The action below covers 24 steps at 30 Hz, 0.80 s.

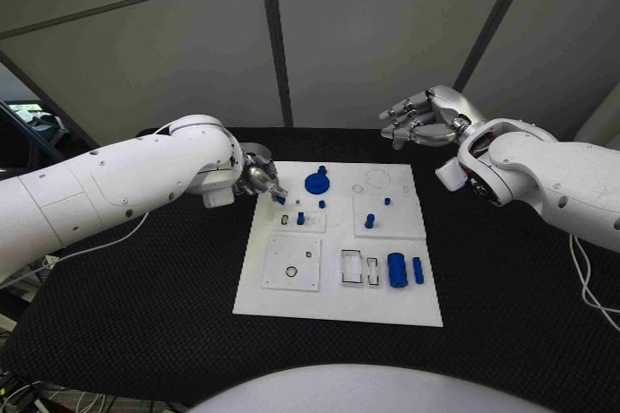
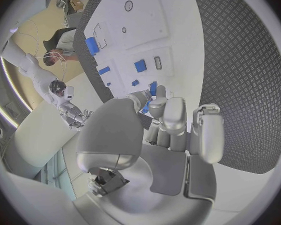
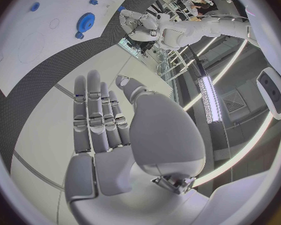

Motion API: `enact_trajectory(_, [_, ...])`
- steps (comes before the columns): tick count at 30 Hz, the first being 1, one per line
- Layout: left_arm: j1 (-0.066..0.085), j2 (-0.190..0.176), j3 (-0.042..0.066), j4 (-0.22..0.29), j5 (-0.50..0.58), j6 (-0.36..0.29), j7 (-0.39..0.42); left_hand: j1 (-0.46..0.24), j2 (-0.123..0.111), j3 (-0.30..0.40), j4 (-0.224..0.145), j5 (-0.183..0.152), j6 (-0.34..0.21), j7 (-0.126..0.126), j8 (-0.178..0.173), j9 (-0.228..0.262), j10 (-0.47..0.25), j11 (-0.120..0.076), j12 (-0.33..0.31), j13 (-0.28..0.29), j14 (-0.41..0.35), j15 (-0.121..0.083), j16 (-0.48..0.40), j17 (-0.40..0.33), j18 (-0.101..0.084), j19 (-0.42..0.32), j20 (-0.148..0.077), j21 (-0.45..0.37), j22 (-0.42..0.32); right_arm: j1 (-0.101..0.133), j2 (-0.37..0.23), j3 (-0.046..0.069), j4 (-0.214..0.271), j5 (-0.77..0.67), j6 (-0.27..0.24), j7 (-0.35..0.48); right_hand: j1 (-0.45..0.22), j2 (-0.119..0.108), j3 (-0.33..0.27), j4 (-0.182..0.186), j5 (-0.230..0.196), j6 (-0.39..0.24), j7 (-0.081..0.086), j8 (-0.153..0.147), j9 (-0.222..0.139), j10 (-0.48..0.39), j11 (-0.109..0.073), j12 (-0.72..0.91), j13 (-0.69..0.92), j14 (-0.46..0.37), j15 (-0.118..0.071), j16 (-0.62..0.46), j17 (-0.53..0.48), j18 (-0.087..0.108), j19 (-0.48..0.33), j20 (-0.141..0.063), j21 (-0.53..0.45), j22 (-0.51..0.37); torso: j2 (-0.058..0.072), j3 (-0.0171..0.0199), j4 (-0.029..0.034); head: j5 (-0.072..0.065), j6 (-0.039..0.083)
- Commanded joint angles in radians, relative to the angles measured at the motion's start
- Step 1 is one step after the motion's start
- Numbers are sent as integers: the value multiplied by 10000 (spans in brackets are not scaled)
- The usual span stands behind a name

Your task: Assemble the parts on the task board

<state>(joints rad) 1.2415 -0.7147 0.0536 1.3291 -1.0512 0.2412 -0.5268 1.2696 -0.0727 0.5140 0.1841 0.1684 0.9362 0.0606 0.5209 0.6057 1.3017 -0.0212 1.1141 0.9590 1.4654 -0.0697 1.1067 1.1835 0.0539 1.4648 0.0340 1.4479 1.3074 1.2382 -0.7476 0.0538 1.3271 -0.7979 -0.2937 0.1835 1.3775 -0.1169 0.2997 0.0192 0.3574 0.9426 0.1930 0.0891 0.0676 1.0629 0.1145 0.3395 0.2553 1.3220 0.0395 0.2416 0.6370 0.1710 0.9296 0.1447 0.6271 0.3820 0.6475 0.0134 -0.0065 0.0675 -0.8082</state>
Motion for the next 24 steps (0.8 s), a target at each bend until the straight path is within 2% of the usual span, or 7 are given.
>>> enact_trajectory(1, [-104, -103, -4, 334, -141, -749, -235, -127, -58, 1111, -1036, 3, -29, -63, 84, 139, 74, 1, -34, 12, 182, -100, -8, 15, -184, 479, -75, -4, 1329, 20, 16, 7, -10, 39, 61, 112, -55, 70, 4, -36, 31, -41, 46, 28, 12, 51, 9, -36, -10, 53, 4, -49, 10, 111, 57, 46, -42, -14, -1, -5, 0, 9, -13])
enact_trajectory(6, [-303, -231, -9, 676, -393, -952, -317, -170, -100, 1222, -1077, 2, -33, -70, 113, 183, 87, -6, -45, 1, 182, -106, -10, 13, -186, 483, -80, -2, 1336, 20, 14, 7, -20, 40, 67, 109, -55, 70, 4, -36, 31, -41, 46, 28, 12, 51, 9, -36, -10, 53, 4, -49, 10, 111, 57, 46, -42, -14, 7, 1, -18, 26, -37])
enact_trajectory(13, [-527, -308, -12, 939, -649, -1194, -344, -254, -165, 1399, -1124, 0, -36, -76, 162, 254, 100, -13, -59, -4, 182, -115, -8, 15, -182, 479, -87, -18, 1326, 20, -6, 6, -15, 41, 70, 103, -55, 70, 4, -36, 31, -41, 46, 28, 12, 51, 9, -36, -10, 53, 4, -49, 10, 111, 57, 46, -42, -14, 17, -2, -8, 25, -55])
enact_trajectory(18, [-648, -311, -12, 1002, -792, -1176, -304, -272, -180, 1440, -1136, 0, -38, -79, 173, 271, 103, -15, -62, -5, 182, -116, -7, 16, -181, 479, -88, -21, 1325, 19, -14, 6, -7, 41, 67, 101, -55, 70, 4, -36, 31, -41, 46, 28, 12, 51, 9, -36, -10, 53, 4, -49, 10, 111, 57, 46, -42, -14, 20, -3, -20, 27, -77])
enact_trajectory(24, [-723, -316, -12, 999, -832, -1020, -332, -300, -218, 1524, -1174, -2, -46, -82, 193, 305, 108, -20, -71, -12, 181, -121, -9, 15, -181, 480, -91, -24, 1326, 19, -23, 6, -3, 42, 62, 101, -55, 70, 4, -36, 31, -41, 46, 28, 12, 51, 9, -36, -10, 53, 4, -49, 10, 111, 57, 46, -42, -14, 20, -5, -24, 29, -98])
